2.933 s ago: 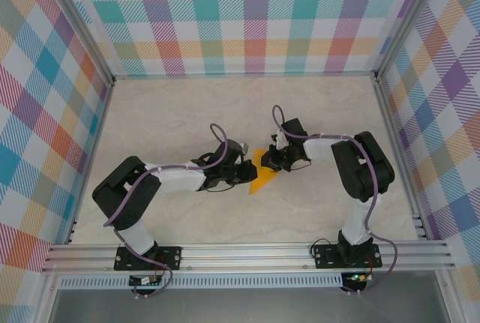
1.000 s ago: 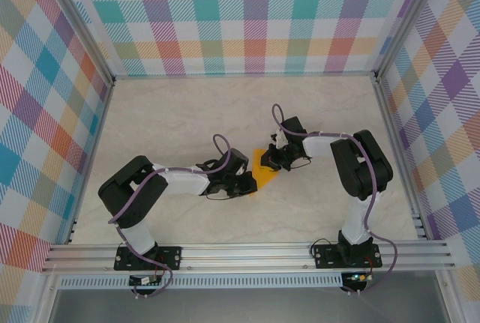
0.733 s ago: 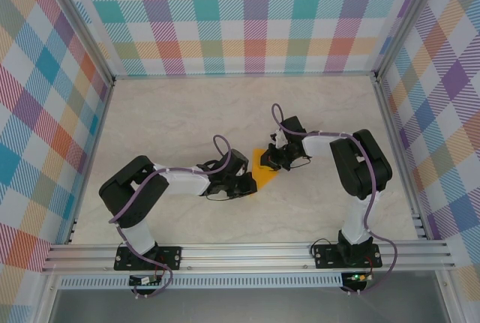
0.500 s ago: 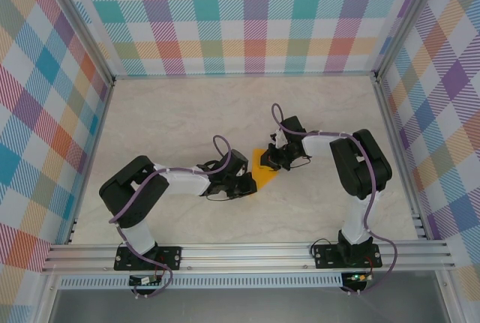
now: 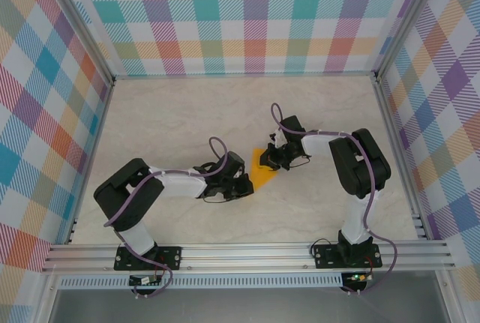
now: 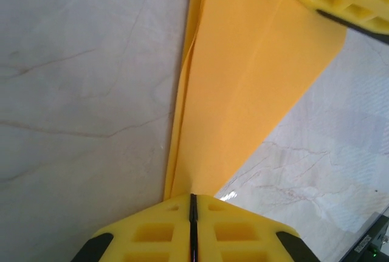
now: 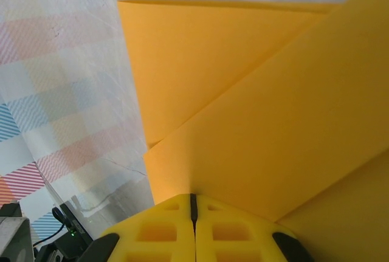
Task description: Fold a paper plane with a square sheet of paper (pick it up from the middle)
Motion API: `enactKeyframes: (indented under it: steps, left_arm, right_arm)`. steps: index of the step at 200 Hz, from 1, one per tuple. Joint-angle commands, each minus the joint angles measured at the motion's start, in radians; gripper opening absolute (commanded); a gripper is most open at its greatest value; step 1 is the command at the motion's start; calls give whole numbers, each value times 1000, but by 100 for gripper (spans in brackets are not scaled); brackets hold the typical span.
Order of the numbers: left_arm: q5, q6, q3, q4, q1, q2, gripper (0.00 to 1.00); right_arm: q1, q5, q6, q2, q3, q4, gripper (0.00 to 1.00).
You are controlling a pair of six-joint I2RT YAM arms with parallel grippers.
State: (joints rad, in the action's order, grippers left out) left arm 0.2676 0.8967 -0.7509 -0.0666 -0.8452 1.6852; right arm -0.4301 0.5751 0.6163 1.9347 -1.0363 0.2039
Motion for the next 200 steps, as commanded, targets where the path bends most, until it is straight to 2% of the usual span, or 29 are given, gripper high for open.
enactKeyframes:
  steps: [1, 43, 112, 159, 200]
  left_arm:
    - [-7, -40, 11, 231, -17, -56, 9]
    - [-71, -99, -82, 173, -6, -124, 11]
    - [-113, -138, -207, 124, 9, 46, 9]
    - [-129, -131, -197, 112, 17, 132, 8]
    - [-60, -95, -120, 89, 17, 101, 8]
  right_arm:
    - [1, -138, -16, 73, 15, 40, 6]
    - [1, -135, -12, 82, 13, 38, 6]
    - [1, -132, -15, 94, 9, 41, 6]
    - [1, -133, -16, 96, 9, 45, 6]
    - [1, -126, -15, 85, 13, 52, 6]
